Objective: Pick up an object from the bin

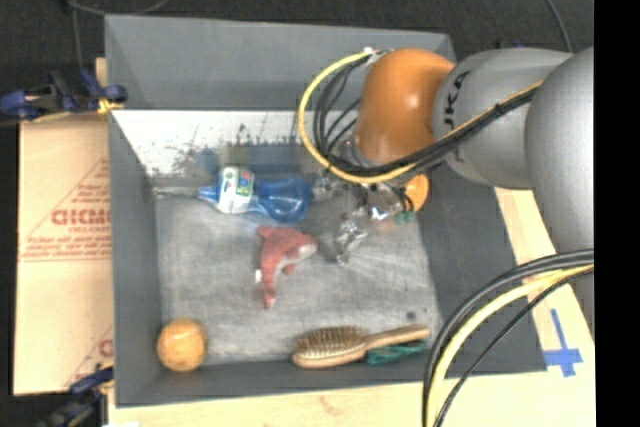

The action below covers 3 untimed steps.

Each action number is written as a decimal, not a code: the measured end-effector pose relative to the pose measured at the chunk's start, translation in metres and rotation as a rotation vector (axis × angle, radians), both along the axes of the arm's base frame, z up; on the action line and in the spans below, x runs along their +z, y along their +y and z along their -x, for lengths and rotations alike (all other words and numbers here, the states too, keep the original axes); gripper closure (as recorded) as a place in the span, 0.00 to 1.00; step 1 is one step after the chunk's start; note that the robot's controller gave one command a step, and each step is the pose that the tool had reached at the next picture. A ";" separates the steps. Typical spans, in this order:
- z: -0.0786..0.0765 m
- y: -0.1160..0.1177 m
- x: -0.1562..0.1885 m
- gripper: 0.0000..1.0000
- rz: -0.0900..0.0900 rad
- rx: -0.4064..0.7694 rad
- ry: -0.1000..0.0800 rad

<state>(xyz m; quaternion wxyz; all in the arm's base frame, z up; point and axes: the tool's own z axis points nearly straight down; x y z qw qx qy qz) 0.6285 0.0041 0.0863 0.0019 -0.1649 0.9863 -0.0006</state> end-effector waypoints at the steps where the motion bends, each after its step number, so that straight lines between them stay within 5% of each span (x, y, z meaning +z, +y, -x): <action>1: 0.000 0.041 -0.004 0.00 0.001 0.034 0.000; 2: 0.041 0.081 -0.012 1.00 -0.003 -0.026 -0.009; 3: 0.041 0.081 -0.012 1.00 -0.003 -0.025 -0.009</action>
Offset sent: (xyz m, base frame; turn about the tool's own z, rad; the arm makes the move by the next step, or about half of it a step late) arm -0.0449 0.0812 -0.0158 0.0260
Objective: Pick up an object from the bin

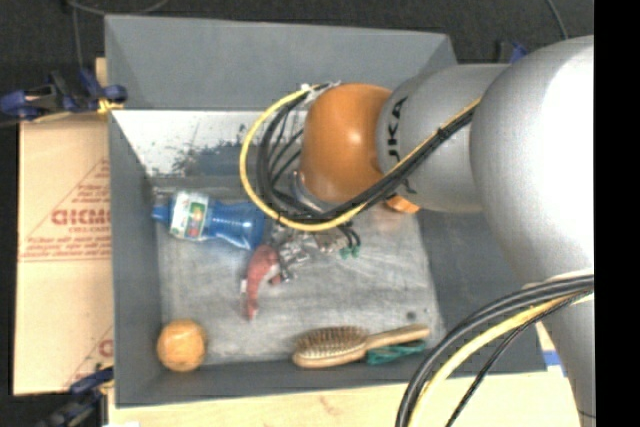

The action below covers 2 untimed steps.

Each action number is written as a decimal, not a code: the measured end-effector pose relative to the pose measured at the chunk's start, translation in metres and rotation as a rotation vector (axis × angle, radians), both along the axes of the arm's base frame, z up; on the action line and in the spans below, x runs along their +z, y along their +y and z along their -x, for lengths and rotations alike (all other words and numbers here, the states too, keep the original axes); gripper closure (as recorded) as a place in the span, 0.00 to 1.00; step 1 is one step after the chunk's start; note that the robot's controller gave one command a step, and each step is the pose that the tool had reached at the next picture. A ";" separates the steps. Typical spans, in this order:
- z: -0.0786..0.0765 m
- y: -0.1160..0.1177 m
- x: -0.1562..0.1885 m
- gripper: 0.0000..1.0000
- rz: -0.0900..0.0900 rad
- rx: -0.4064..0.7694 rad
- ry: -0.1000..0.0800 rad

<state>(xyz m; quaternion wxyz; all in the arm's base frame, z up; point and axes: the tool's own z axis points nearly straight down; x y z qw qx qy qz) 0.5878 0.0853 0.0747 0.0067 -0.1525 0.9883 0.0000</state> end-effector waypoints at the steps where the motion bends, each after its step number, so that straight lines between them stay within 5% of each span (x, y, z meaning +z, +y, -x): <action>1: 0.006 0.000 0.058 1.00 0.004 -0.001 0.015; 2: 0.012 0.001 0.132 1.00 0.003 0.031 0.009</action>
Offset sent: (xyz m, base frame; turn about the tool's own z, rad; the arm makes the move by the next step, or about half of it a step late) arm -0.0135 0.0023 0.1314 -0.0310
